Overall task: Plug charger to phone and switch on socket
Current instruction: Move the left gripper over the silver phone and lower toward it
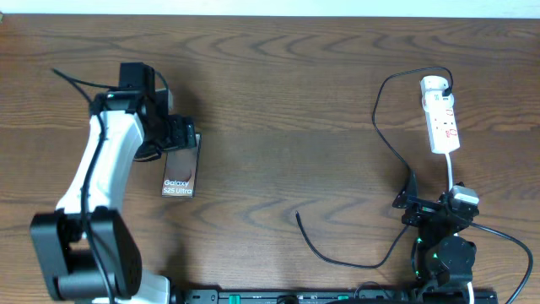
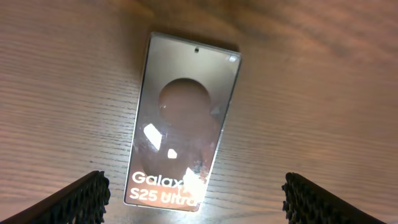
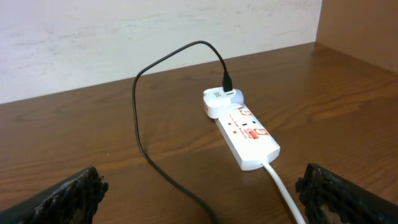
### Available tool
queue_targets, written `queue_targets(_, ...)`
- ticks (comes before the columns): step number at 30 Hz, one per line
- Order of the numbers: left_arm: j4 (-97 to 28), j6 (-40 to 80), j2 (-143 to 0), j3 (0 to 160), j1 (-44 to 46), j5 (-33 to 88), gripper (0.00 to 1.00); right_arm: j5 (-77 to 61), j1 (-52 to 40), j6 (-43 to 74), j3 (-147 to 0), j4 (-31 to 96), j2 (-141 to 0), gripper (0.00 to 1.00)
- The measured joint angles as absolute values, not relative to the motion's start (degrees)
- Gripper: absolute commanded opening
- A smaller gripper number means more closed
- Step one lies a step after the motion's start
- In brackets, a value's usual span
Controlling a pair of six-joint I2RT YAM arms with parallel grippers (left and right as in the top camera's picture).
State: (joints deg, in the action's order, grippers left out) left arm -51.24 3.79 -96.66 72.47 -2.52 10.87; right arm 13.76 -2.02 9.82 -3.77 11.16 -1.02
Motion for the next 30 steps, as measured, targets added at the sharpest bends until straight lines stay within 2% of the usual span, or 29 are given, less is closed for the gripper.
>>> queue_targets(5, -51.44, 1.48, -99.72, 72.47, -2.52, 10.83, 0.86, 13.76, -2.02, 9.8, -3.77, 11.16, -1.02, 0.99)
queue_targets(6, -51.42, 1.26, -99.92, 72.47, -2.52, 10.76, 0.65, 13.76, -2.02, 9.8, -3.77, 11.16, -1.02, 0.99)
queue_targets(7, -51.44, 1.02, -99.98, 72.47, -2.52, 10.57, 0.53, 13.76, -2.02, 9.8, -3.79, 11.14, -1.02, 0.99)
queue_targets(8, -51.42, 1.02, -99.98, 72.47, -2.52, 10.31, 0.51, 13.76, -2.02, 9.8, -3.79, 11.14, -1.02, 0.99)
queue_targets(9, -51.4, 0.67, -99.98, 72.47, -2.52, 10.04, 0.6, 13.76, -2.02, 9.8, -3.77, 11.16, -1.02, 0.99)
queue_targets(10, -51.37, 0.21, -99.98, 72.47, -2.52, 9.78, 0.95, 13.76, -2.02, 9.82, -3.77, 11.16, -1.02, 0.99)
queue_targets(11, -51.4, -0.3, -99.98, 72.47, -2.52, 9.65, 0.98, 13.76, -2.02, 9.8, -3.79, 11.16, -1.02, 0.99)
queue_targets(30, -47.24, -0.51, -99.98, 72.47, -2.52, 8.64, 0.98, 13.76, -2.02, 9.8, -3.77, 11.16, -1.02, 0.99)
